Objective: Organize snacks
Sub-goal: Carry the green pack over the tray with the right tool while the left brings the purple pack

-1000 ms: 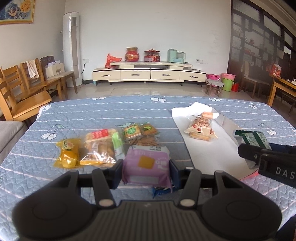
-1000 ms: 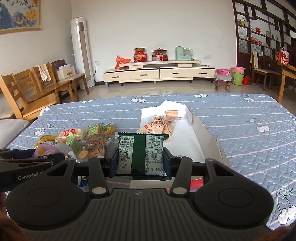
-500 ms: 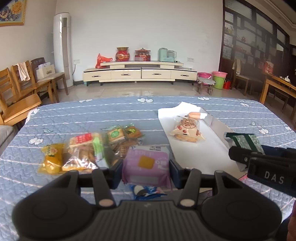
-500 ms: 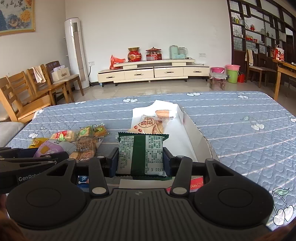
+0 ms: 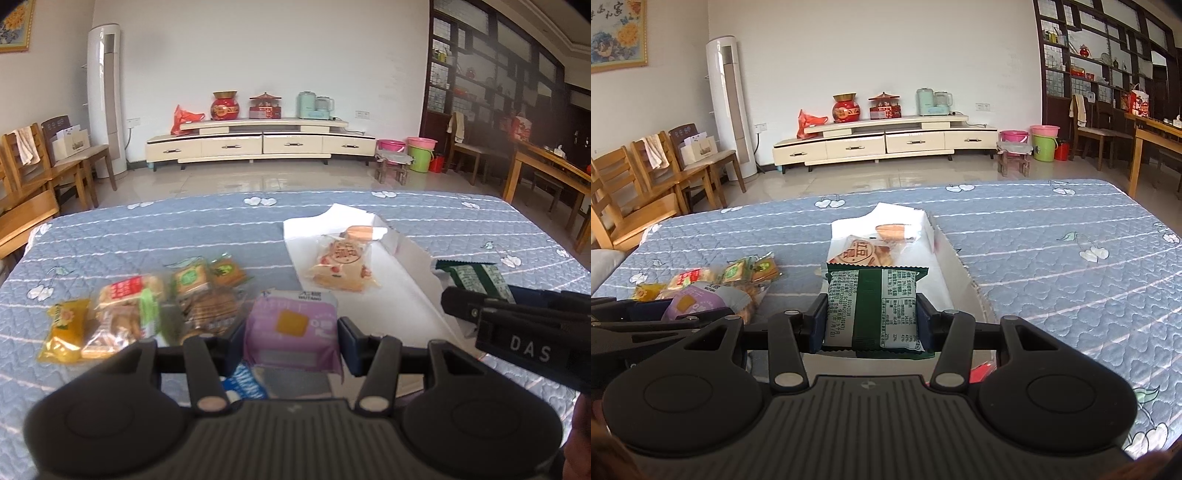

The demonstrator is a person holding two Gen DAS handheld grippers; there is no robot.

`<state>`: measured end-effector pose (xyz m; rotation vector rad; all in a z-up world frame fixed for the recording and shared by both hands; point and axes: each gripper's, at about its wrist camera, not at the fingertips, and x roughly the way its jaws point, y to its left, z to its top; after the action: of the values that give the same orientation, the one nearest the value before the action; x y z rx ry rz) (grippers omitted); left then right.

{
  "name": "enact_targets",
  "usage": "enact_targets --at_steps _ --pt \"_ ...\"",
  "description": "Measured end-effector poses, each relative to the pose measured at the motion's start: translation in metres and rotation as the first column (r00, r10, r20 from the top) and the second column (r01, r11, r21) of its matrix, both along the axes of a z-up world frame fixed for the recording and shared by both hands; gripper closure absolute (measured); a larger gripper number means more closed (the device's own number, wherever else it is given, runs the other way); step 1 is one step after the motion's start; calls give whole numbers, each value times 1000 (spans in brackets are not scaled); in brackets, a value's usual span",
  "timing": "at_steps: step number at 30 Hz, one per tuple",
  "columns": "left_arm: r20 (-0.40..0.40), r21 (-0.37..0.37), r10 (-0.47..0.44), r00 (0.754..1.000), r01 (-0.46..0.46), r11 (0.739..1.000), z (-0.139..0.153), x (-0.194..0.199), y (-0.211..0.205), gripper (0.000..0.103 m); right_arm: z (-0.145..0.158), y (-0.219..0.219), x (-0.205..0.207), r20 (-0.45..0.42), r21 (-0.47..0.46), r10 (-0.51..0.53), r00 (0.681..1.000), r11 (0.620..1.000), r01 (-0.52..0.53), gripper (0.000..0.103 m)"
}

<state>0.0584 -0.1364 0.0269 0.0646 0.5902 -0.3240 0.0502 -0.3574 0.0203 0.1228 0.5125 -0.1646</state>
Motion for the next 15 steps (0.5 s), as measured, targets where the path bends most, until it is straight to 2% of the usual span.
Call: enact_targets --at_steps 15 --pt "12 4 -65 998 65 998 7 19 -47 51 9 -15 26 -4 -10 -12 1000 1000 12 44"
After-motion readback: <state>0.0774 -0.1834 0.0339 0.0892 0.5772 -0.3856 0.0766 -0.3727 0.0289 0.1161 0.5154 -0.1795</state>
